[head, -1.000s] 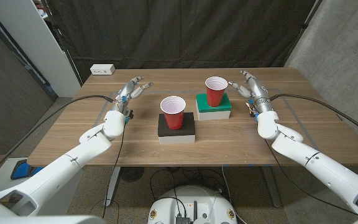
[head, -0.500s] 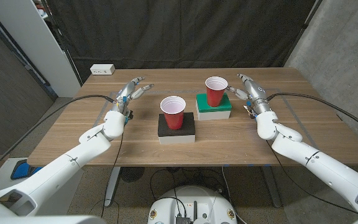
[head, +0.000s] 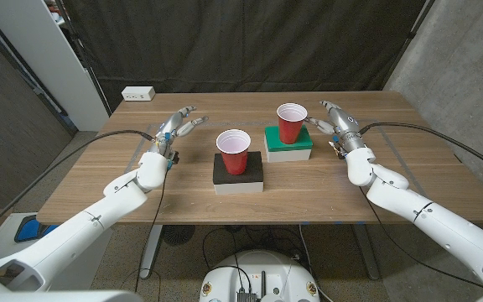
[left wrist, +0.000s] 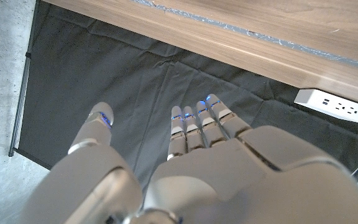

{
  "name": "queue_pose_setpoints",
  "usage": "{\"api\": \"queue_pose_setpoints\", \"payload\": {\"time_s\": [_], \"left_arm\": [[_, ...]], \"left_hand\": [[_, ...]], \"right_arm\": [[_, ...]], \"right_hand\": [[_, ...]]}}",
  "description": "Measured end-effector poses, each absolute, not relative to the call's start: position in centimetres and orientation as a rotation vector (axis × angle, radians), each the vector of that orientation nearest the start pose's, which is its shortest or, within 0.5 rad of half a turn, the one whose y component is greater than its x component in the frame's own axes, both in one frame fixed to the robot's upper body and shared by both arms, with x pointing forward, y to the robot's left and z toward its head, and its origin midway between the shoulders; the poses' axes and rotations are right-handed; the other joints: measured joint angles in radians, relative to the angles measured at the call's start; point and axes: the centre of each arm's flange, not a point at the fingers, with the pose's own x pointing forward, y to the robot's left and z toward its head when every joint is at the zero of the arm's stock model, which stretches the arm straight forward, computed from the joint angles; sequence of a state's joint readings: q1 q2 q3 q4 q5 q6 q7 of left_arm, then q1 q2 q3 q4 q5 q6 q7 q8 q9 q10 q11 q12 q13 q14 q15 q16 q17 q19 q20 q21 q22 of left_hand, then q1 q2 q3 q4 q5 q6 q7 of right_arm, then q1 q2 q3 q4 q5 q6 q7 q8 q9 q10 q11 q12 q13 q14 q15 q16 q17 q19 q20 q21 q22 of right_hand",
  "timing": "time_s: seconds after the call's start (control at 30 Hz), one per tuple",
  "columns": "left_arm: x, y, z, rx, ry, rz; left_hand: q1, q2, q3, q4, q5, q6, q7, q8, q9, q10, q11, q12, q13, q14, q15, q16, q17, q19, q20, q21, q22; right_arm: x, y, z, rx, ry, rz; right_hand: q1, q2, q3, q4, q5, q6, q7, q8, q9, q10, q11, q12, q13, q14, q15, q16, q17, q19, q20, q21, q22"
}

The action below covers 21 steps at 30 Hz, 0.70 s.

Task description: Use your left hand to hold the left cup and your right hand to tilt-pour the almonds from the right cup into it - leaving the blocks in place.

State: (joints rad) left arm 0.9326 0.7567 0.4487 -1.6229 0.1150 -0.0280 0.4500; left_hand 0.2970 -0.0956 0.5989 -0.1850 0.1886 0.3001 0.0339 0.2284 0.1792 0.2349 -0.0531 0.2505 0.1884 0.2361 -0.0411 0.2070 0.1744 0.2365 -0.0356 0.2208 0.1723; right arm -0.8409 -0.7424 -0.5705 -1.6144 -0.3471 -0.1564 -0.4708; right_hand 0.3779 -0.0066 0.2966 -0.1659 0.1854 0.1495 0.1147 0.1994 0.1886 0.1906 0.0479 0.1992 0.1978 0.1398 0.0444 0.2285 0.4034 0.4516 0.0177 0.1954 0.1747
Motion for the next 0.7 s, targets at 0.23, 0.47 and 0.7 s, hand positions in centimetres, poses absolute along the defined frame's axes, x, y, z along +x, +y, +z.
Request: {"api": "queue_pose_setpoints", "payload": {"time_s": [0.23, 0.47, 0.7], "left_arm": [[59.2, 30.2, -1.7, 0.808, -0.723, 0.217], [58.7, 30.1, -1.8, 0.793, -0.737, 0.207], [57.7, 30.2, -2.8, 0.777, -0.737, 0.191]], "left_hand": [[0.005, -0.003, 0.000, 0.000, 0.000, 0.000, 0.000, 0.000, 0.000, 0.000, 0.000, 0.000, 0.000, 0.000, 0.000, 0.000, 0.000, 0.005, -0.005, 0.000, 0.000], [0.009, -0.007, 0.003, 0.003, 0.000, 0.005, 0.005, 0.000, 0.000, 0.000, 0.000, 0.000, 0.000, 0.000, 0.000, 0.000, 0.000, 0.005, -0.005, 0.000, 0.002], [0.014, -0.001, 0.003, 0.003, 0.000, 0.005, 0.005, -0.008, 0.000, 0.005, 0.004, -0.007, 0.000, 0.000, 0.000, -0.002, 0.000, 0.005, -0.005, 0.000, 0.003]], "right_arm": [[61.3, -27.3, -0.7, -1.087, -0.698, -0.311], [61.3, -27.2, -0.7, -1.087, -0.697, -0.310], [61.4, -27.4, -0.9, -1.075, -0.691, -0.305]], "right_hand": [[0.008, 0.008, 0.000, 0.000, 0.000, 0.000, 0.000, 0.000, 0.000, 0.000, 0.000, 0.000, 0.000, 0.000, 0.000, 0.000, 0.000, 0.000, 0.000, 0.000, 0.000], [0.012, 0.012, 0.004, 0.004, 0.000, 0.000, 0.000, 0.000, 0.000, 0.000, 0.000, 0.000, 0.000, 0.000, 0.000, 0.000, 0.000, 0.000, 0.000, 0.000, 0.000], [0.017, 0.010, 0.004, 0.004, 0.000, 0.000, 0.000, 0.002, 0.000, 0.004, 0.004, 0.000, 0.000, 0.000, 0.000, 0.000, 0.000, 0.000, 0.000, 0.000, 0.000]]}}
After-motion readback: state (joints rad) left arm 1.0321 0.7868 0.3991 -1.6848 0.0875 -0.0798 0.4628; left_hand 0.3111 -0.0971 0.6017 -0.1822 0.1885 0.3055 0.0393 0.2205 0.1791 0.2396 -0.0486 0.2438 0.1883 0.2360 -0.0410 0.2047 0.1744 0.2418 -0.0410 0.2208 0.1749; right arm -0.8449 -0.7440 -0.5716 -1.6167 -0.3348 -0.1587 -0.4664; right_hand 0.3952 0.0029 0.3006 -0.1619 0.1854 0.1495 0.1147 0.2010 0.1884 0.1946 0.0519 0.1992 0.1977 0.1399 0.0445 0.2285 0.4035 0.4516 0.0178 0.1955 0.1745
